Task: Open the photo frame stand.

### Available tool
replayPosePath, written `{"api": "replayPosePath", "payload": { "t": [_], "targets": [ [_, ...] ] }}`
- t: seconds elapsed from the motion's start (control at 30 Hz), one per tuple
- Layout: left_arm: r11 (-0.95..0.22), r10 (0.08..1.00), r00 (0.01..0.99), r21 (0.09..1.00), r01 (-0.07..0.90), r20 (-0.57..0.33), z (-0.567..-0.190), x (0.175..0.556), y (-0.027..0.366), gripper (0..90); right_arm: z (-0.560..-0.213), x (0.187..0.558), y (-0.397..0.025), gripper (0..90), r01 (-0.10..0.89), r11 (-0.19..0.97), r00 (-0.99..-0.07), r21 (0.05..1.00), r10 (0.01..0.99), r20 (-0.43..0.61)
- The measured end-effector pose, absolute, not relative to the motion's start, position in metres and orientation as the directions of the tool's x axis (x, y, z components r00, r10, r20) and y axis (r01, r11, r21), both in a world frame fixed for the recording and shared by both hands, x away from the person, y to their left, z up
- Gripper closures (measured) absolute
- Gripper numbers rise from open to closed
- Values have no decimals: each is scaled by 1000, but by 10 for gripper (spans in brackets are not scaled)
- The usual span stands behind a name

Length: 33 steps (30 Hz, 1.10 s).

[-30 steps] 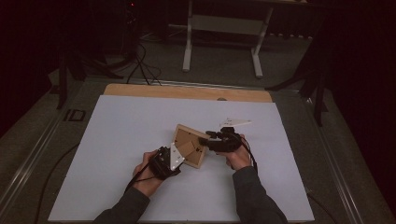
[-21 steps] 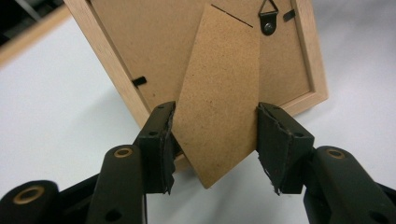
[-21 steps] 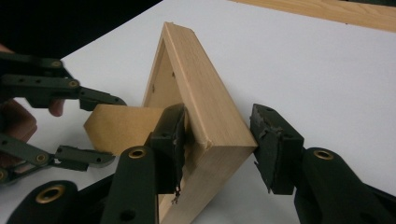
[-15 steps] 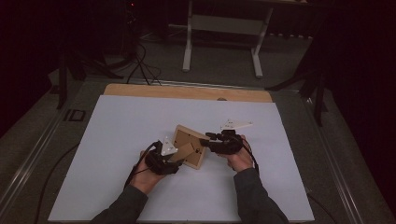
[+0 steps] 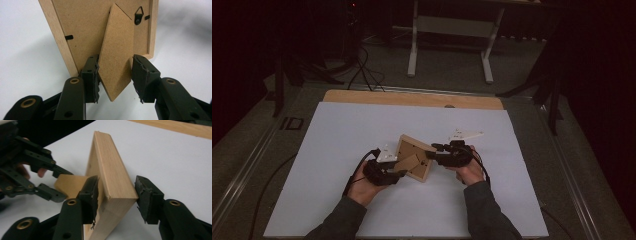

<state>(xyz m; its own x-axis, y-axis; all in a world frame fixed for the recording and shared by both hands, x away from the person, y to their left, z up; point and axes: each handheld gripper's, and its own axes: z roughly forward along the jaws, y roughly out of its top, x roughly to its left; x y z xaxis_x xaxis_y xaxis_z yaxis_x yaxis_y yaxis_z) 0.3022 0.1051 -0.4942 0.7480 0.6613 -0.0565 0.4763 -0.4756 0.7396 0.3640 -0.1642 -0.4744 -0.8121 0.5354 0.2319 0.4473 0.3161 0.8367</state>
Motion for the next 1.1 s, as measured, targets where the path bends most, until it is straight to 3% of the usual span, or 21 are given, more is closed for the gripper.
{"api": "replayPosePath", "payload": {
  "t": [0.5, 0.53, 0.87, 1.1],
  "targets": [
    [-486, 649, 758, 730, 480, -67, -495, 302, 108, 603, -483, 367, -161, 519, 495, 338, -813, 800, 506, 289],
    [-486, 650, 757, 727, 485, -70, -496, 302, 108, 604, -485, 365, -159, 556, 488, 352, -814, 799, 514, 271],
    [-498, 678, 734, 713, 493, -34, -501, 306, 105, 646, -477, 354, -150, 588, 375, 399, -829, 837, 549, 110],
    [-504, 704, 710, 703, 502, -3, -505, 309, 103, 652, -476, 350, -144, 597, 337, 412, -826, 846, 561, 56]
  ]
}}
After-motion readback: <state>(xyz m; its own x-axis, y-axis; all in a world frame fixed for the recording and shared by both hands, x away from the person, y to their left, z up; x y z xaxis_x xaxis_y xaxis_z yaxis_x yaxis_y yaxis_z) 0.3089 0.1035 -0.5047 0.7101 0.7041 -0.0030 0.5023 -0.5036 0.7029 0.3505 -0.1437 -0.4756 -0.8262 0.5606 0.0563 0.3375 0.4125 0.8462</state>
